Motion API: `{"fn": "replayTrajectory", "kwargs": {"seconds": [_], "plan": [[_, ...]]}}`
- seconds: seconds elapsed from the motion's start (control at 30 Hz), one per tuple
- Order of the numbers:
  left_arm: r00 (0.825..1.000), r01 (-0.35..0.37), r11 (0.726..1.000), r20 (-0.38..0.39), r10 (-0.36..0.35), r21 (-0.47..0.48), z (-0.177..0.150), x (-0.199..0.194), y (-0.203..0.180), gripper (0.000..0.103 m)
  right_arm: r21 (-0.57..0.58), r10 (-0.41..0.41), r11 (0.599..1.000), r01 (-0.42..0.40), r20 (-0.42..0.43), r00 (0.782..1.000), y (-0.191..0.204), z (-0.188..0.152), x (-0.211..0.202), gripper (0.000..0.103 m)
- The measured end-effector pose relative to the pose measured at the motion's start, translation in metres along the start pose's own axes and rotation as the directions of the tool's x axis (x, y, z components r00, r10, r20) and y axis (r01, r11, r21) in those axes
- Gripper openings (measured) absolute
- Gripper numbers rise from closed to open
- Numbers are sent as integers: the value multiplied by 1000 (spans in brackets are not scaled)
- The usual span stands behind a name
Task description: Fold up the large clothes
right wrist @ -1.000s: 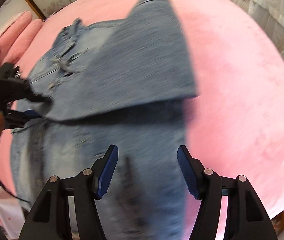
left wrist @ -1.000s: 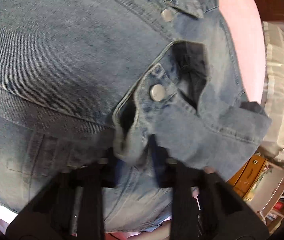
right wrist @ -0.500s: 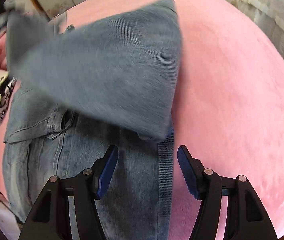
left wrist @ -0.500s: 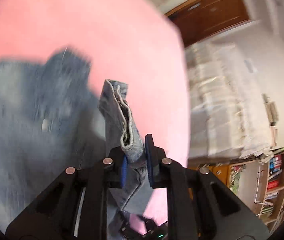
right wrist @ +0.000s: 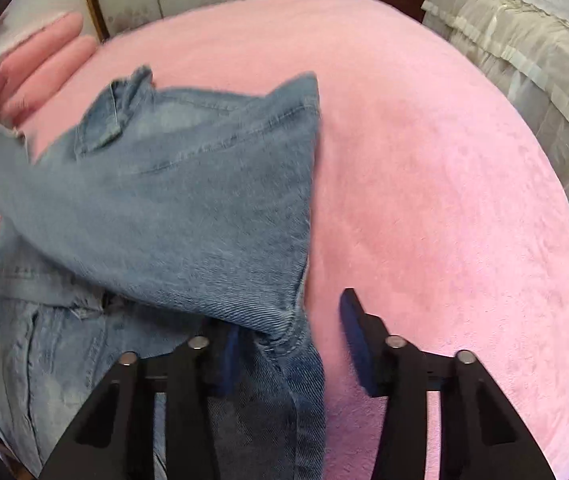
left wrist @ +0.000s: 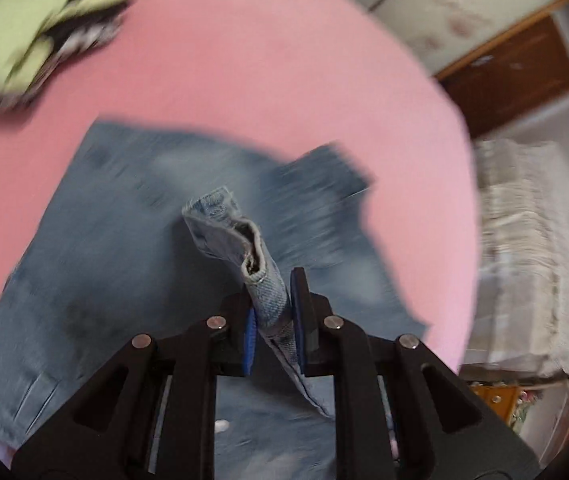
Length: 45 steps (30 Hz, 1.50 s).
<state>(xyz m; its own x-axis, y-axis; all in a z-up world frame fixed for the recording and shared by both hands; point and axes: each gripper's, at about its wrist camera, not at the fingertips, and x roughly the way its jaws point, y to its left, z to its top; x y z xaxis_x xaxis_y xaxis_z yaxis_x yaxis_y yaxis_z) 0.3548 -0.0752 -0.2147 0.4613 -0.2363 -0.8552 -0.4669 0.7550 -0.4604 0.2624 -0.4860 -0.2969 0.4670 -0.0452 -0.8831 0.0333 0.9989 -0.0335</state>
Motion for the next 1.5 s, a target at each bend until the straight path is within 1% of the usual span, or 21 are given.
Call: {"fn": "replayTrajectory", "kwargs": {"seconds": [0.07, 0.17, 0.3, 0.53, 0.6, 0.67, 0.8, 0.87, 0.93, 0.97, 1.03, 1.07, 1.13, 1.2, 1.27, 1.33, 1.37, 1.4, 1.43, 1.47, 1.5], "plan": [[998, -59, 998, -36, 58, -2, -15, 16, 26, 12, 11, 35, 999, -35, -2, 999, 0, -1, -4, 24], [988, -122, 993, -89, 122, 12, -35, 36, 45, 12, 71, 61, 996, -58, -30, 998, -2, -2, -3, 19], [982, -138, 990, -128, 140, 22, -55, 54, 70, 12, 195, 89, 978, -68, -96, 991, -6, 6, 15, 18], [976, -162, 986, -143, 167, 44, -55, 64, 65, 12, 380, 151, 921, -83, -152, 977, -28, 1, 36, 18], [964, -211, 976, -152, 217, 55, -51, 64, 70, 12, 360, 140, 930, -75, -157, 978, -28, 0, 29, 18], [960, -225, 973, -164, 229, 40, -49, 66, 78, 12, 327, 149, 940, -93, -151, 977, -27, 0, 24, 20], [974, -180, 983, -132, 184, 40, -46, 61, 89, 12, 246, 138, 964, -99, -145, 980, -19, 1, 12, 26], [979, -172, 982, -101, 179, 79, -42, 57, 84, 12, 200, 122, 976, -90, -153, 981, -17, -3, 6, 26], [976, -187, 976, -95, 198, 112, -39, 57, 78, 13, 166, 91, 984, -61, -177, 980, -16, -8, 0, 26], [965, -221, 967, -118, 235, 126, -39, 60, 77, 15, 162, 81, 985, -51, -184, 980, -14, -8, 1, 26], [931, -289, 948, -190, 310, 131, -41, 69, 77, 19, 195, 70, 980, -32, -191, 979, -17, -13, -5, 26], [922, -309, 943, -202, 329, 126, -41, 71, 77, 22, 223, 65, 975, -21, -191, 979, -19, -15, -7, 26], [895, -382, 918, -203, 397, 108, -44, 69, 77, 40, 295, 63, 956, -7, -181, 981, -20, -17, -17, 26], [884, -442, 895, -135, 447, 68, -50, 50, 72, 43, 336, 68, 942, -13, -153, 986, -14, -14, -27, 26], [859, -507, 857, -33, 511, 93, -59, 30, 58, 43, 353, 74, 935, -30, -112, 991, -3, -10, -38, 26], [848, -529, 838, 63, 526, 132, -71, 13, 39, 43, 347, 105, 934, -85, -41, 994, 13, -5, -47, 26], [865, -501, 852, 77, 495, 155, -77, 10, 31, 43, 333, 123, 937, -110, -18, 992, 25, -3, -48, 26], [894, -446, 875, 64, 443, 187, -83, 9, 25, 43, 307, 162, 939, -154, -2, 987, 38, -2, -47, 26], [935, -346, 907, 6, 355, 239, -91, 14, 15, 40, 272, 219, 939, -210, -5, 976, 51, -1, -42, 24], [952, -285, 920, -32, 304, 268, -96, 17, 10, 32, 247, 253, 938, -242, -12, 967, 61, 0, -37, 15], [964, -225, 925, -70, 258, 305, -103, 23, 1, 9, 204, 303, 935, -290, -35, 952, 79, 1, -29, 10]]}}
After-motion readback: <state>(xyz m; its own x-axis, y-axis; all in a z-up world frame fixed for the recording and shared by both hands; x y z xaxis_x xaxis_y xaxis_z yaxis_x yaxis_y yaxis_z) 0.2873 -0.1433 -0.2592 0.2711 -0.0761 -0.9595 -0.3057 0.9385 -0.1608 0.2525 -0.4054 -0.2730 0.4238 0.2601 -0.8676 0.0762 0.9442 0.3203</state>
